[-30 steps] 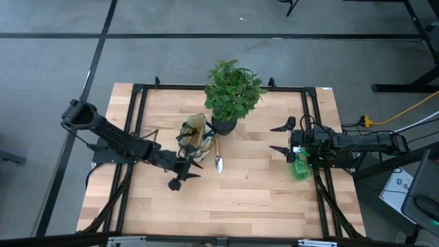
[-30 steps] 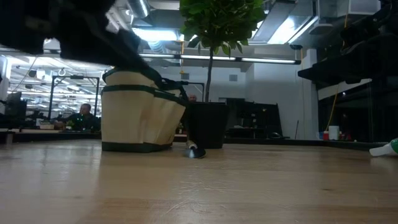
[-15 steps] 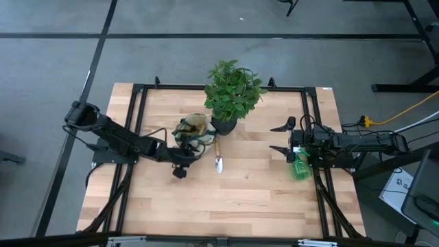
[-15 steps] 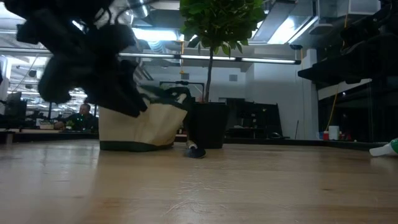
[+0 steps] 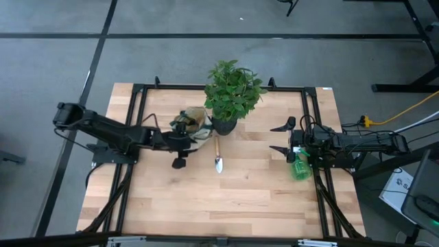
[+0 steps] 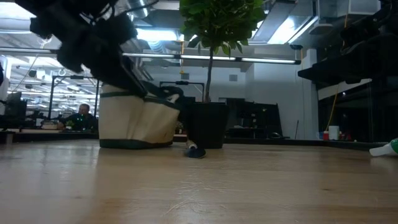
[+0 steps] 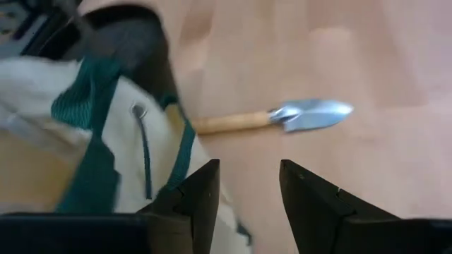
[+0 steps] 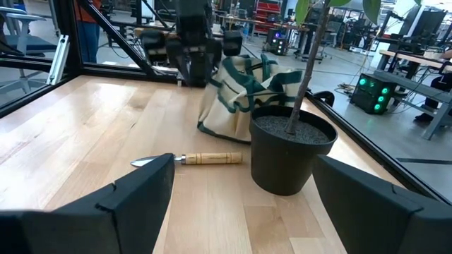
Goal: Pick & Place Garden tools in Gardening bag
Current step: Adjust the white bag on the table, then put the brown trowel into the white bag
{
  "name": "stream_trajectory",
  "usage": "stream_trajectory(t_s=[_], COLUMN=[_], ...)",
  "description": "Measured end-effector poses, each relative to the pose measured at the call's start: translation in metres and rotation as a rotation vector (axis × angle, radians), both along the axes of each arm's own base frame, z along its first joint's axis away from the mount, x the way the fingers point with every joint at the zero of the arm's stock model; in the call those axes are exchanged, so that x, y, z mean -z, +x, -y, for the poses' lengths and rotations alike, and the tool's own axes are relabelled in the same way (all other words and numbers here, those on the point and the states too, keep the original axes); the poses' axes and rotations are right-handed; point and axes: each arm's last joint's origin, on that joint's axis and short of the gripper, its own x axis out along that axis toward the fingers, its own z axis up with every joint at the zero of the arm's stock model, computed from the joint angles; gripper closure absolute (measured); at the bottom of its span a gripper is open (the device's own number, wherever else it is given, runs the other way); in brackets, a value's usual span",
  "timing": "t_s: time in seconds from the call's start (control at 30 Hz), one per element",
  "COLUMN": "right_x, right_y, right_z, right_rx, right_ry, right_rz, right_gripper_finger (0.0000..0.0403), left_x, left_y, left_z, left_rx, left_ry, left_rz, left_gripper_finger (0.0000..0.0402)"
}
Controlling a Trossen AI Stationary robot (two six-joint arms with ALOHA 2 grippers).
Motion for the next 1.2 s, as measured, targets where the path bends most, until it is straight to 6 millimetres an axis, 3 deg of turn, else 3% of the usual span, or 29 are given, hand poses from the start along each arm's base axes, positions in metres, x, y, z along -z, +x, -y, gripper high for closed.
stream_trajectory(t_s=[0.37, 0.53, 0.73, 1.0, 1.2], right_x=[0.000, 0.000, 0.000, 0.000, 0.000], right_y=[0.000, 0.000, 0.000, 0.000, 0.000], right_z=[0.000, 0.000, 0.000, 0.000, 0.000], right_rx=[0.000, 0.000, 0.000, 0.000, 0.001], right_ry=[0.000, 0.000, 0.000, 0.000, 0.000], right_rz=[0.000, 0.000, 0.000, 0.000, 0.000], right_gripper_finger=[0.0062, 0.0062, 0.0062, 0.0062, 0.0062], left_x=[-0.030, -0.033, -0.029, -0.026, -0.021], left_y=[0.007, 0.015, 0.044, 0.093, 0.115], left_z=[0.020, 0.031, 0.036, 0.045, 0.053], left_rx=[0.345, 0.332, 0.321, 0.323, 0.342], left_ry=[0.106, 0.205, 0.246, 0.332, 0.321], left_rz=[0.277, 0.369, 0.289, -0.004, -0.133], left_gripper_finger=[0.0258, 0.0258, 0.0258, 0.0258, 0.0258])
